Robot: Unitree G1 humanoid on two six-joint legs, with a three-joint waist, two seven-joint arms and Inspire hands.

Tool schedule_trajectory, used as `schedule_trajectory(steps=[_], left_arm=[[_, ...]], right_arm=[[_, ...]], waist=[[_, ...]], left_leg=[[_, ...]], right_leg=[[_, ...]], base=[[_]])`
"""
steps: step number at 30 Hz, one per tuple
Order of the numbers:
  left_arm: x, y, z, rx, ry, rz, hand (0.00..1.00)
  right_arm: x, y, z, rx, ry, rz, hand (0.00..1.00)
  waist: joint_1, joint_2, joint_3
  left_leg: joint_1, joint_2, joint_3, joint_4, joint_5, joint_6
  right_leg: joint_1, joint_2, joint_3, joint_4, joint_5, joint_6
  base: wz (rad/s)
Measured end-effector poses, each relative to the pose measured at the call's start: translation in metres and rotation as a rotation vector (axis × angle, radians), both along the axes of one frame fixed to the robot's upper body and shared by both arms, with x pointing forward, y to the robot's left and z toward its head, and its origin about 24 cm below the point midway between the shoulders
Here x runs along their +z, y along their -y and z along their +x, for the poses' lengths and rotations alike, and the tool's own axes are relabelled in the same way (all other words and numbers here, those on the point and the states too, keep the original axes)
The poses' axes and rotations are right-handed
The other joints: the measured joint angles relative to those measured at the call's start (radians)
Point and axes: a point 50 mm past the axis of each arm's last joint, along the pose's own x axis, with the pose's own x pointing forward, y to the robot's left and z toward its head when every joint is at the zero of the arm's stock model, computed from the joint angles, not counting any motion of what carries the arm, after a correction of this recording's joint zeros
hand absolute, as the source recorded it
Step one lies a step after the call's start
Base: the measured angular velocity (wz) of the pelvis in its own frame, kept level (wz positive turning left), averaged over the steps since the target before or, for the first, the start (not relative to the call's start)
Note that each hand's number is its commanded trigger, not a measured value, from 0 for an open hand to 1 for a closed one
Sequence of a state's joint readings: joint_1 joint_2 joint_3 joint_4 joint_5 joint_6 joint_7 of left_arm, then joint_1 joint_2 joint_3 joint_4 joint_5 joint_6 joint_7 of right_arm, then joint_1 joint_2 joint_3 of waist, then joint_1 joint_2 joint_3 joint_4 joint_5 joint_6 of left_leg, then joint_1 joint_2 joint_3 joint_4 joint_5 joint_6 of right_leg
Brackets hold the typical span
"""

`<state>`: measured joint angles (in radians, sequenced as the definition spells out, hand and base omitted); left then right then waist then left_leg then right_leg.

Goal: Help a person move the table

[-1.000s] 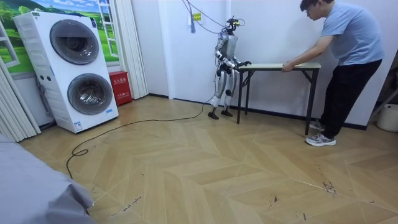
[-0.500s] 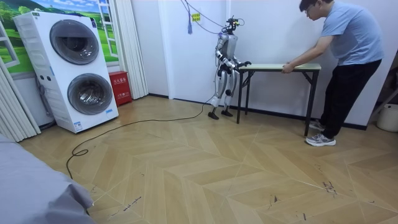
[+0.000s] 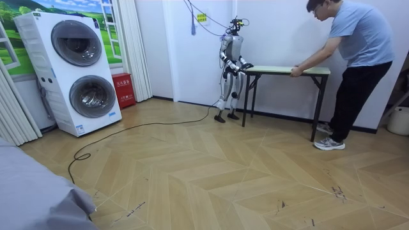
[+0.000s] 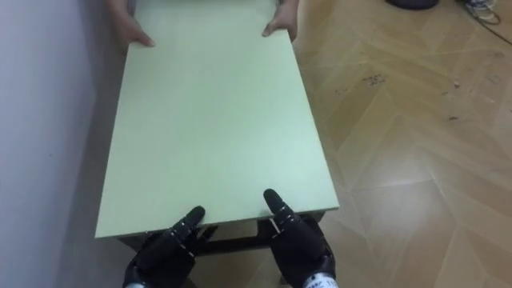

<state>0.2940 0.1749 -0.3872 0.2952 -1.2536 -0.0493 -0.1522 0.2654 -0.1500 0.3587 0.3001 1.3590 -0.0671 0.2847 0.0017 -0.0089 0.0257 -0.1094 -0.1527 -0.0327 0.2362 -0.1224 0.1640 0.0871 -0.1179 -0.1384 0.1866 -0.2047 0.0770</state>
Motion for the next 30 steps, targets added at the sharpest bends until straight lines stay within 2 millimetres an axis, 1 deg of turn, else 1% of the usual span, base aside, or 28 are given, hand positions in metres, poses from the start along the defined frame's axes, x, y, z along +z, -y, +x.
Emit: schedule_trajectory(steps=[4, 8, 11, 14, 20, 25, 27, 30], left_arm=[[0.0, 0.003, 0.0, -0.037, 0.007, -0.001, 0.0], [-0.003, 0.003, 0.0, -0.076, -0.006, 0.023, 0.0], [-0.003, 0.004, 0.001, -0.091, -0.002, 0.019, 0.0], [-0.002, 0.005, 0.001, -0.093, 0.002, 0.016, 0.0], [-0.002, 0.005, 0.001, -0.105, 0.007, 0.03, 0.0], [-0.009, 0.0, -0.004, -0.158, -0.01, 0.11, 0.0], [-0.014, -0.002, -0.008, -0.203, -0.024, 0.18, 0.0], [-0.026, -0.01, -0.019, -0.286, -0.07, 0.301, 0.0]], right_arm=[[0.002, 0.0, 0.001, 0.018, 0.04, 0.027, 0.0], [0.002, 0.001, 0.001, 0.029, 0.043, 0.043, 0.0], [0.002, 0.0, 0.001, 0.031, 0.045, 0.047, 0.0], [0.002, 0.0, 0.0, 0.035, 0.052, 0.051, 0.0], [0.001, 0.0, -0.001, 0.051, 0.059, 0.036, 0.0], [-0.002, 0.003, -0.005, 0.162, 0.072, -0.082, 0.0], [-0.01, 0.003, -0.01, 0.204, 0.046, -0.14, 0.0], [-0.027, 0.009, -0.024, 0.299, -0.028, -0.27, 0.0]], waist=[[0.0, -0.002, -0.002], [0.003, -0.004, -0.0044], [0.004, -0.004, -0.0044], [0.004, -0.004, -0.0046], [0.004, -0.003, -0.0053], [0.002, 0.0, -0.0085], [0.002, -0.002, -0.0112], [0.003, -0.004, -0.0142]], left_leg=[[0.0, 0.001, 0.003, 0.003, 0.001, -0.001], [0.001, 0.001, 0.003, 0.004, 0.001, -0.002], [0.001, 0.001, 0.003, 0.005, 0.002, -0.002], [0.001, 0.001, 0.003, 0.002, 0.002, -0.002], [0.001, 0.002, 0.004, 0.002, 0.003, -0.004], [0.001, 0.003, 0.004, 0.001, 0.003, -0.004], [0.008, 0.004, 0.004, -0.001, 0.003, -0.004], [0.021, 0.005, 0.001, -0.006, 0.002, -0.005]], right_leg=[[0.001, 0.001, -0.001, 0.0, 0.0, 0.0], [0.001, 0.002, 0.011, 0.001, 0.0, 0.0], [0.001, 0.003, 0.026, 0.001, 0.0, 0.0], [0.001, 0.004, 0.031, 0.0, 0.0, 0.0], [-0.001, 0.004, 0.029, -0.001, 0.0, 0.0], [-0.001, 0.005, 0.022, -0.001, 0.0, 0.0], [0.004, 0.005, 0.022, -0.001, 0.0, 0.0], [0.013, 0.005, 0.017, -0.001, 0.0, 0.0]], base=[[-0.01], [0.0], [0.0], [0.0], [0.0], [0.0], [0.0], [0.0]])
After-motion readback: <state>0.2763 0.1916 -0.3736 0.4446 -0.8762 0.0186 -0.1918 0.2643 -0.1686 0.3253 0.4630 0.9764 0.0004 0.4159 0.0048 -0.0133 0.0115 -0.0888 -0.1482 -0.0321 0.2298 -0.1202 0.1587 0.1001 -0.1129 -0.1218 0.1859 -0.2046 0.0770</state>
